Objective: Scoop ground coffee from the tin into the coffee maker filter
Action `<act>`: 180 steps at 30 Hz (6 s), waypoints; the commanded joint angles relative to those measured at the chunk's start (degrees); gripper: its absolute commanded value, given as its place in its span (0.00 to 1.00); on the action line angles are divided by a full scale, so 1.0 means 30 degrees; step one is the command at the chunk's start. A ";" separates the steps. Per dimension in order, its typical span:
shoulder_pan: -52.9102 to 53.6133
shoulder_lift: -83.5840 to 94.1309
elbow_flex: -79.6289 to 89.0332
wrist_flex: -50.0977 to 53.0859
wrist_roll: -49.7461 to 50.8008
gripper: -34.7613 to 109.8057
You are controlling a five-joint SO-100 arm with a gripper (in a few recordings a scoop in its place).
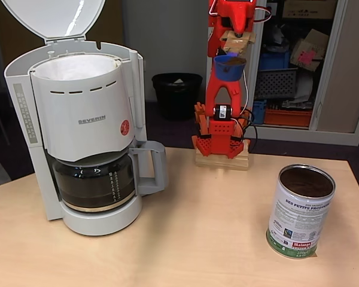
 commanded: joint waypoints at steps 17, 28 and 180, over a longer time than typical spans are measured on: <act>0.2461 0.3018 -0.0352 -0.1377 0.1494 0.24; 0.4893 0.4746 0.1816 -0.1875 0.4893 0.24; 1.7432 1.1484 1.9072 -1.9219 3.6709 0.24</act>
